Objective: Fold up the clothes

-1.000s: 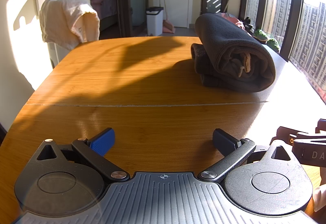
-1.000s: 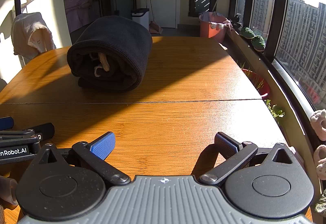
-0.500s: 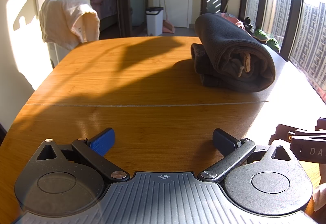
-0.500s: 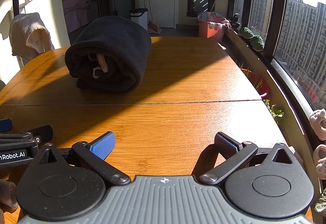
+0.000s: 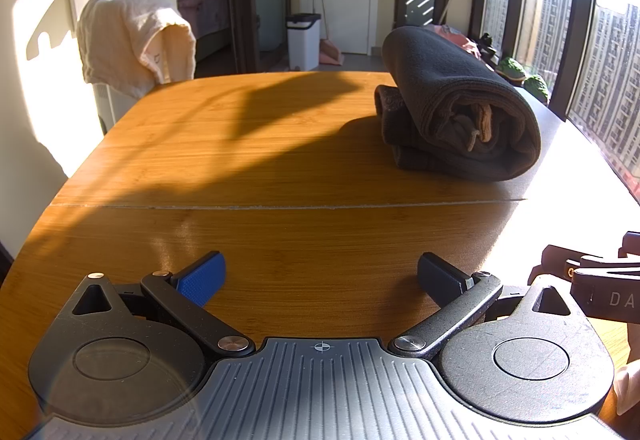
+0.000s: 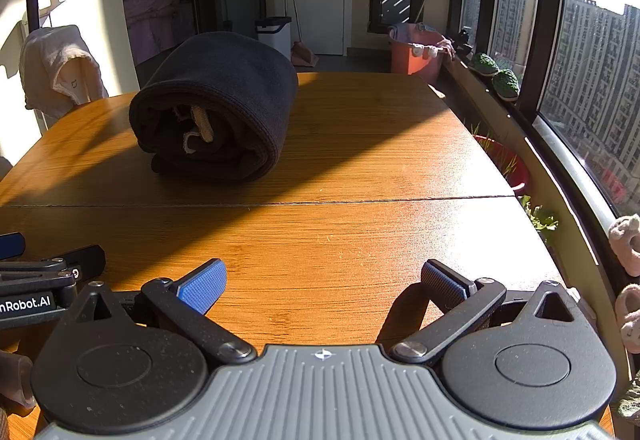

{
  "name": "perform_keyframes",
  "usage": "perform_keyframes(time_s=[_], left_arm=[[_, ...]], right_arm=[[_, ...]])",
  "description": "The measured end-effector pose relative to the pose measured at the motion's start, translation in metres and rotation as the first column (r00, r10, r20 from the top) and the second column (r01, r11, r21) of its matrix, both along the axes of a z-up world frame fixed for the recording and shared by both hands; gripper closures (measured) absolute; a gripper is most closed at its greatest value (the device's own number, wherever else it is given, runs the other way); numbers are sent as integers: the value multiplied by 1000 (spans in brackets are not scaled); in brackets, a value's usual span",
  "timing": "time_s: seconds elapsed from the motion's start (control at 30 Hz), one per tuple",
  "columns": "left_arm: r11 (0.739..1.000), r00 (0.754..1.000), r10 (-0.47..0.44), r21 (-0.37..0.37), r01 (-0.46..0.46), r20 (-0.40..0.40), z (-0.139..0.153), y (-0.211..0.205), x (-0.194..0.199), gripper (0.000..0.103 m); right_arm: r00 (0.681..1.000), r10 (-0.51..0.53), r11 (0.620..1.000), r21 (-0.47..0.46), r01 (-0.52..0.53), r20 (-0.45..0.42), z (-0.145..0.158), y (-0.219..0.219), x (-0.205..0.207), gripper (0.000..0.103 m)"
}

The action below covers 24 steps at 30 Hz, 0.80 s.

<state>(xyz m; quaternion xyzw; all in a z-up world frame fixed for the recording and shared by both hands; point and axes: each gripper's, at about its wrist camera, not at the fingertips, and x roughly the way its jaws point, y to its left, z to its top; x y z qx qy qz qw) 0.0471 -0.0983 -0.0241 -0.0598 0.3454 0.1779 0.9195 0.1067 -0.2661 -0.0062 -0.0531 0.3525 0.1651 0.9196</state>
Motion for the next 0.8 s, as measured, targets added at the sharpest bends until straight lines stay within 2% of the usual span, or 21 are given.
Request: perform_keyframes(time_s=[0.8], left_arm=[[1000,1000,1,5,-1,-1,1,-2,0,0]], right_arm=[[1000,-5,1000,-2,5,2,0,2,-1,0]])
